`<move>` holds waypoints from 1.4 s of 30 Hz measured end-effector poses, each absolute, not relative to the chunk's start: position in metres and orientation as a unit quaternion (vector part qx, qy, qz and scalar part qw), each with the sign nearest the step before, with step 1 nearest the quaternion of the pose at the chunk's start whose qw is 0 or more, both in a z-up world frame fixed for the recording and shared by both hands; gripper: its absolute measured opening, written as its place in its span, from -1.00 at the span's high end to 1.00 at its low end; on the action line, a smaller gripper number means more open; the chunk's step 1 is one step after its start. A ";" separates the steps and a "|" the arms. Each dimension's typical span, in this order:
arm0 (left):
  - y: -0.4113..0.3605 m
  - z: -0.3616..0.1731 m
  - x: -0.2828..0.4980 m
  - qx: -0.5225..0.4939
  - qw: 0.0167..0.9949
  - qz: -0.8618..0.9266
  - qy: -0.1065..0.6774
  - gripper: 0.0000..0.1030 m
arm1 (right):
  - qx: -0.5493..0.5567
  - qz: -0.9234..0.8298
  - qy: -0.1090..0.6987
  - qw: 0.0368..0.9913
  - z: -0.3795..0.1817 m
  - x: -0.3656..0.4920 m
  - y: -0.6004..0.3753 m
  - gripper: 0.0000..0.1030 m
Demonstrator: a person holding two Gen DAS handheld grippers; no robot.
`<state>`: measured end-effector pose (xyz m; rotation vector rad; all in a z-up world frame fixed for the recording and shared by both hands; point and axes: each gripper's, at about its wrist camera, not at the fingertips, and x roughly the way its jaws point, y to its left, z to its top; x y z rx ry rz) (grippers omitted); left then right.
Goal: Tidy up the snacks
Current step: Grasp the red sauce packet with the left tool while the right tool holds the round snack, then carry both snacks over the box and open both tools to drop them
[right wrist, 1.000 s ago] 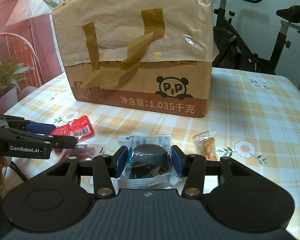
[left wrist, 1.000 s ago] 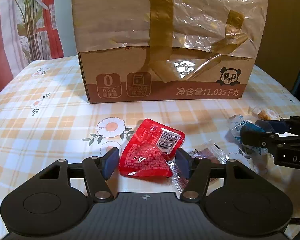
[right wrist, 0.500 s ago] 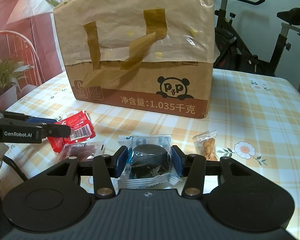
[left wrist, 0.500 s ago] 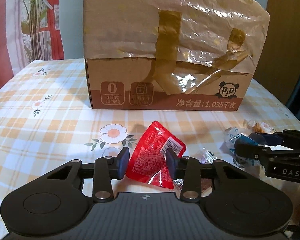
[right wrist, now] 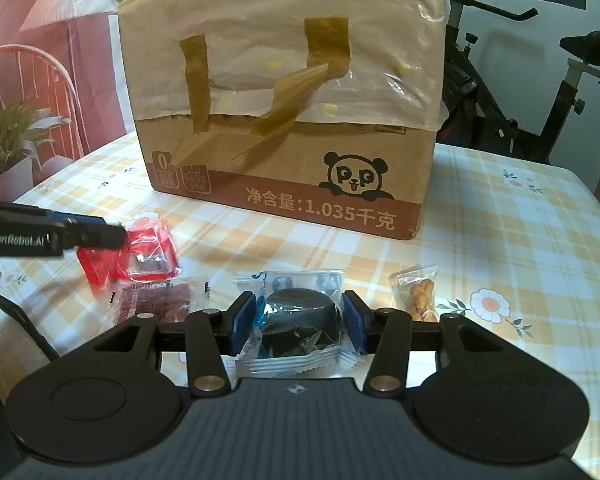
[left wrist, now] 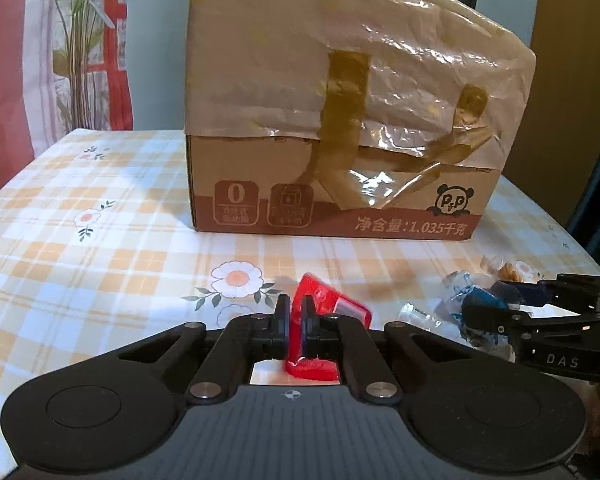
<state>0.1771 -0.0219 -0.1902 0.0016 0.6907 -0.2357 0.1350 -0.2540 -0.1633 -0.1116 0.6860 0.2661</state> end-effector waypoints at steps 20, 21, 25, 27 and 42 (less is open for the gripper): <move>-0.027 -0.200 0.179 -0.005 0.919 -0.136 0.369 0.06 | -0.051 0.133 0.335 0.931 -0.163 0.135 -0.254 0.03; -0.027 -0.201 0.178 -0.003 0.919 -0.136 0.370 0.05 | -0.050 0.134 0.335 0.931 -0.163 0.135 -0.254 0.03; -0.029 -0.206 0.177 0.001 0.917 -0.140 0.373 -0.02 | -0.050 0.134 0.335 0.931 -0.163 0.134 -0.254 0.03; -0.034 -0.207 0.176 0.017 0.918 -0.141 0.370 -0.05 | -0.050 0.135 0.335 0.931 -0.163 0.134 -0.254 0.03; -0.037 -0.198 0.168 0.021 0.928 -0.163 0.333 0.55 | -0.046 0.137 0.335 0.931 -0.163 0.133 -0.254 0.03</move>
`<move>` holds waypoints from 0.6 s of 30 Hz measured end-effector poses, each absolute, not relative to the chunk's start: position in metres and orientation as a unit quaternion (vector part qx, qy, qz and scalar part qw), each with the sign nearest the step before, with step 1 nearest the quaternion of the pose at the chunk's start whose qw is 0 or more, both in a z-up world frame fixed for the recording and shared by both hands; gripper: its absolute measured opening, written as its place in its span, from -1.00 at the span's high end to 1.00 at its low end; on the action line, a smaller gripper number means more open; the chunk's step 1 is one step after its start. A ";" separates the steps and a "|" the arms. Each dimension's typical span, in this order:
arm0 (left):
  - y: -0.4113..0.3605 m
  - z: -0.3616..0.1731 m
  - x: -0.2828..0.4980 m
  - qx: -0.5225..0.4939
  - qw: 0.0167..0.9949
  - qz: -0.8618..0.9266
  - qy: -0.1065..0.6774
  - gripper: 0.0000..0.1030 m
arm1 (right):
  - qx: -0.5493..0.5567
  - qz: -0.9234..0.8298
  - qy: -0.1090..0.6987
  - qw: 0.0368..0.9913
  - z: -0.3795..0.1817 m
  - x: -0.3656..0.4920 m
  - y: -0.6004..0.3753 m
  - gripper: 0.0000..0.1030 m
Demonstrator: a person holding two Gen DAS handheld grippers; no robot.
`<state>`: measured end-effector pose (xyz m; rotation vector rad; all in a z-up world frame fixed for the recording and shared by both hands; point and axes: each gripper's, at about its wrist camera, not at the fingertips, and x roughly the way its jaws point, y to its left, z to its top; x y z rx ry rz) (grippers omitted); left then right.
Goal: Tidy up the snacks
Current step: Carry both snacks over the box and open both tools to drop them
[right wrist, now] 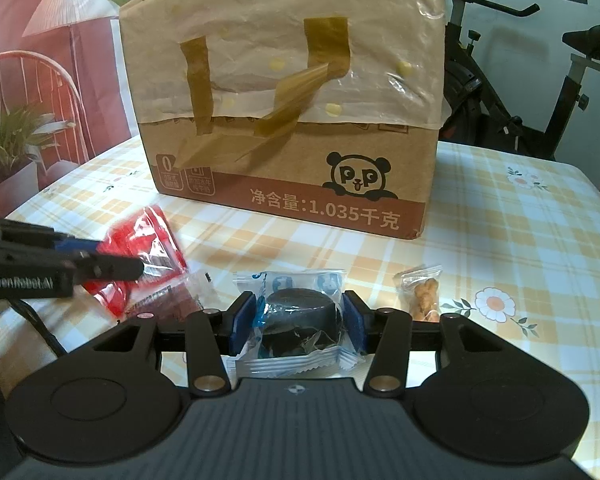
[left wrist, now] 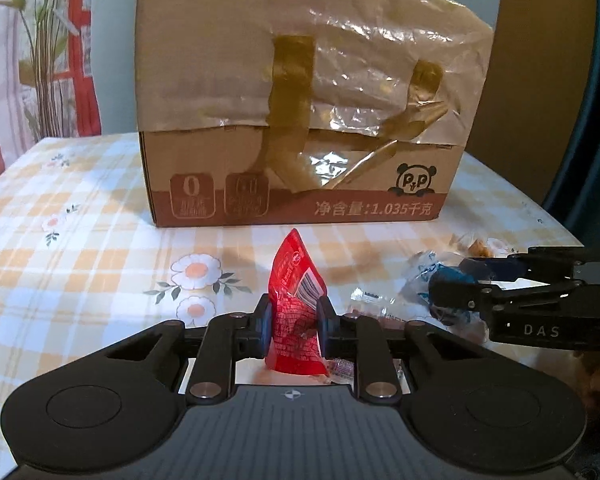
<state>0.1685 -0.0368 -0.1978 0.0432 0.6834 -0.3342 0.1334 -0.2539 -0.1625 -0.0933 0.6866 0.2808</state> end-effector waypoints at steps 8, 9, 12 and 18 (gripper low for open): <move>-0.034 -0.193 0.167 0.010 0.934 -0.159 0.320 0.56 | -0.046 0.137 0.334 0.931 -0.162 0.133 -0.255 0.03; -0.033 -0.192 0.167 0.009 0.935 -0.157 0.319 0.56 | -0.047 0.137 0.333 0.932 -0.162 0.133 -0.254 0.03; -0.030 -0.185 0.166 0.007 0.938 -0.150 0.312 0.56 | -0.048 0.138 0.328 0.933 -0.161 0.132 -0.254 0.03; -0.021 -0.155 0.156 0.017 0.950 -0.143 0.276 0.55 | -0.057 0.139 0.297 0.943 -0.148 0.120 -0.252 0.04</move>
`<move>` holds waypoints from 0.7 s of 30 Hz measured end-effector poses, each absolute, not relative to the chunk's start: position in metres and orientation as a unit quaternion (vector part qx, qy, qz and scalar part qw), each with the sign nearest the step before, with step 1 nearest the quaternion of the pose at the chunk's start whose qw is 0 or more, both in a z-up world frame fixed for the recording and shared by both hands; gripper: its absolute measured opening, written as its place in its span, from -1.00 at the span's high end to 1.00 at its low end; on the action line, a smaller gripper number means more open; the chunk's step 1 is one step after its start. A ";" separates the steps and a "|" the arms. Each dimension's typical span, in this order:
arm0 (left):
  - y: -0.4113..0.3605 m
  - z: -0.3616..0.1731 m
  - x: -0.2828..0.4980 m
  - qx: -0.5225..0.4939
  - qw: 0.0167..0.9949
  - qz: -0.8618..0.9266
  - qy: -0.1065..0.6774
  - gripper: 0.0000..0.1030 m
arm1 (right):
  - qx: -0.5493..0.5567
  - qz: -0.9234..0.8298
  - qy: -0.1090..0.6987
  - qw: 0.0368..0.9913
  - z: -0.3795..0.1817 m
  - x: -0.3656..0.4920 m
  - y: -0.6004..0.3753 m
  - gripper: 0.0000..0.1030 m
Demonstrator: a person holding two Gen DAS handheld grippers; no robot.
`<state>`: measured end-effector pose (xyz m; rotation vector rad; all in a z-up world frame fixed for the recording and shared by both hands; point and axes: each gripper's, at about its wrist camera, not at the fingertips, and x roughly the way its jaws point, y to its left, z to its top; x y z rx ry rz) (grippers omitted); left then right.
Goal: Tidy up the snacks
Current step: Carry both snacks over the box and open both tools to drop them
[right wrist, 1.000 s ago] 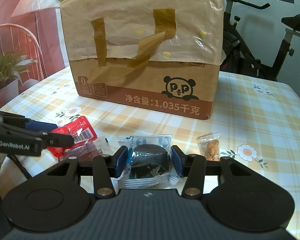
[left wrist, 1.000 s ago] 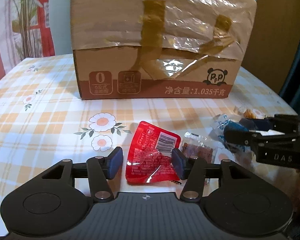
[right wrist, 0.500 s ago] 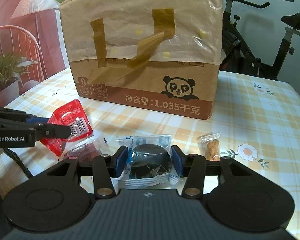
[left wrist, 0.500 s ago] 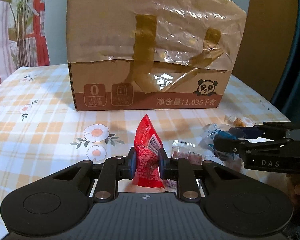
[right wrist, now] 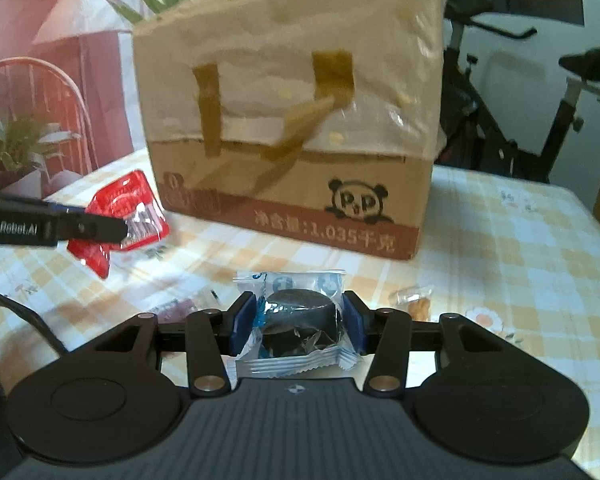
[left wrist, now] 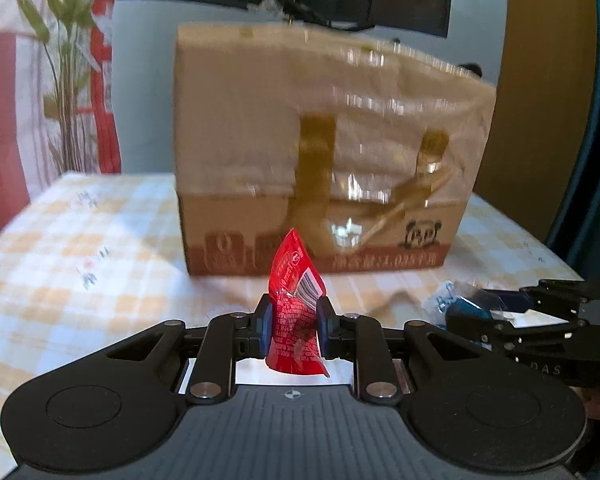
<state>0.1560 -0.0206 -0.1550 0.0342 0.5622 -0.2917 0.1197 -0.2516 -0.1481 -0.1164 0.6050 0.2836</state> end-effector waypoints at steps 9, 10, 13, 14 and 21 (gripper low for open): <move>-0.012 -0.067 0.158 0.024 0.973 -0.153 0.173 0.54 | -0.038 0.171 0.203 0.963 -0.075 0.115 -0.247 0.04; -0.014 -0.056 0.161 0.027 0.974 -0.156 0.160 0.53 | -0.035 0.176 0.190 0.965 -0.064 0.118 -0.246 0.04; -0.019 -0.028 0.178 0.030 0.977 -0.166 0.132 0.51 | -0.033 0.192 0.155 0.969 -0.032 0.132 -0.240 0.04; -0.021 -0.022 0.185 0.027 0.977 -0.169 0.128 0.50 | -0.035 0.196 0.144 0.969 -0.022 0.139 -0.237 0.04; -0.045 0.001 0.252 0.019 0.974 -0.181 0.133 0.50 | -0.048 0.187 0.099 0.976 0.012 0.210 -0.220 0.04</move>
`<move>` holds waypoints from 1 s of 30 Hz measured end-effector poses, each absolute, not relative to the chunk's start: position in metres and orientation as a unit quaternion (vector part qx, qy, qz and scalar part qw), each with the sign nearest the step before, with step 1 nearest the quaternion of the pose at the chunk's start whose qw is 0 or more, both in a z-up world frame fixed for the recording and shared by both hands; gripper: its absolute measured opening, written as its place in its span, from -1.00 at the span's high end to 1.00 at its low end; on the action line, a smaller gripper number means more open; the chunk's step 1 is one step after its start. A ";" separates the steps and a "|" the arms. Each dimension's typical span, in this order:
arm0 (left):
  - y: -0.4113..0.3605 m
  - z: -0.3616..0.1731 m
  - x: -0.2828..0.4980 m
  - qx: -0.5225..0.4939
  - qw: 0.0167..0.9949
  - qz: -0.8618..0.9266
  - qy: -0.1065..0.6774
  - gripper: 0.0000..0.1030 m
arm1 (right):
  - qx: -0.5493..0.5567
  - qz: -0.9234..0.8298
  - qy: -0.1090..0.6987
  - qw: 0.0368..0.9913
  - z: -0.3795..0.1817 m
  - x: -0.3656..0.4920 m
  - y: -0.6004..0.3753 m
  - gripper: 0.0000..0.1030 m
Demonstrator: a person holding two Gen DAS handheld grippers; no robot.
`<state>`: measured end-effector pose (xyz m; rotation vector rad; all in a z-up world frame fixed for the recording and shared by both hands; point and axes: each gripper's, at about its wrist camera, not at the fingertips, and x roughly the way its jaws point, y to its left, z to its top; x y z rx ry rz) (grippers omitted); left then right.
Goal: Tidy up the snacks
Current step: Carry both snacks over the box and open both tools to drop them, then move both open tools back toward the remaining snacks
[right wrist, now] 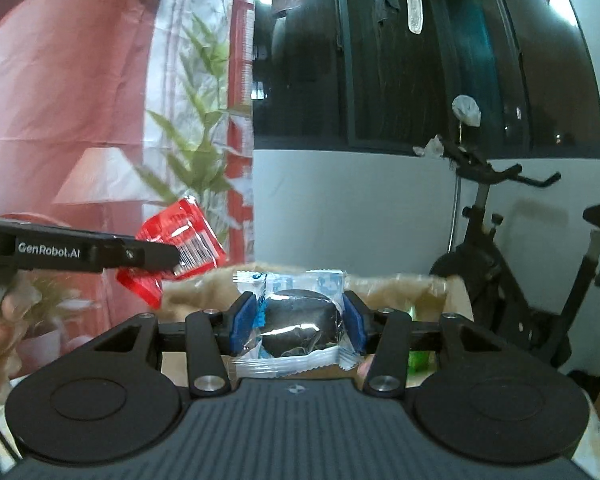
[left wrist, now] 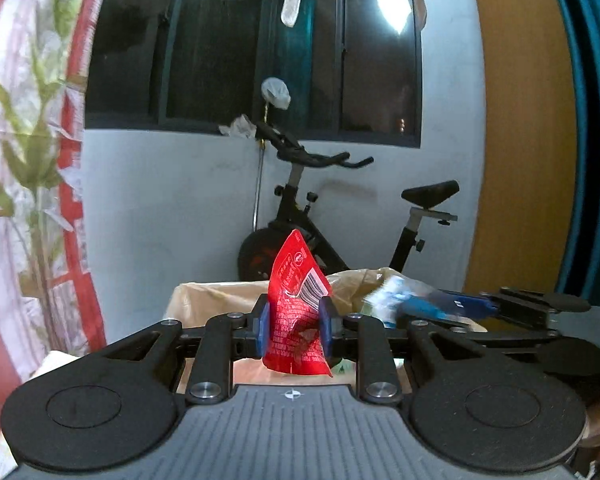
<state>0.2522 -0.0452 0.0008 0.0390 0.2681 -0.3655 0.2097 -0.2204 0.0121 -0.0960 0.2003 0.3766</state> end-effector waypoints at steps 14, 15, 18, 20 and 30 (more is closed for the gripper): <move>-0.064 -0.023 0.305 -0.003 0.965 -0.170 0.202 0.01 | -0.026 0.148 0.146 0.978 -0.008 0.261 -0.240 -0.30; -0.063 -0.026 0.301 0.000 0.964 -0.170 0.205 0.01 | -0.028 0.149 0.140 0.978 -0.005 0.256 -0.242 -0.30; -0.056 -0.030 0.285 0.005 0.965 -0.163 0.207 0.01 | -0.036 0.150 0.129 0.980 -0.001 0.238 -0.250 -0.30; -0.050 -0.030 0.277 0.002 0.965 -0.160 0.208 0.01 | -0.034 0.146 0.128 0.980 0.001 0.228 -0.253 -0.30; -0.021 -0.045 0.214 -0.017 0.971 -0.127 0.204 0.01 | 0.002 0.134 0.140 0.981 -0.010 0.173 -0.269 -0.30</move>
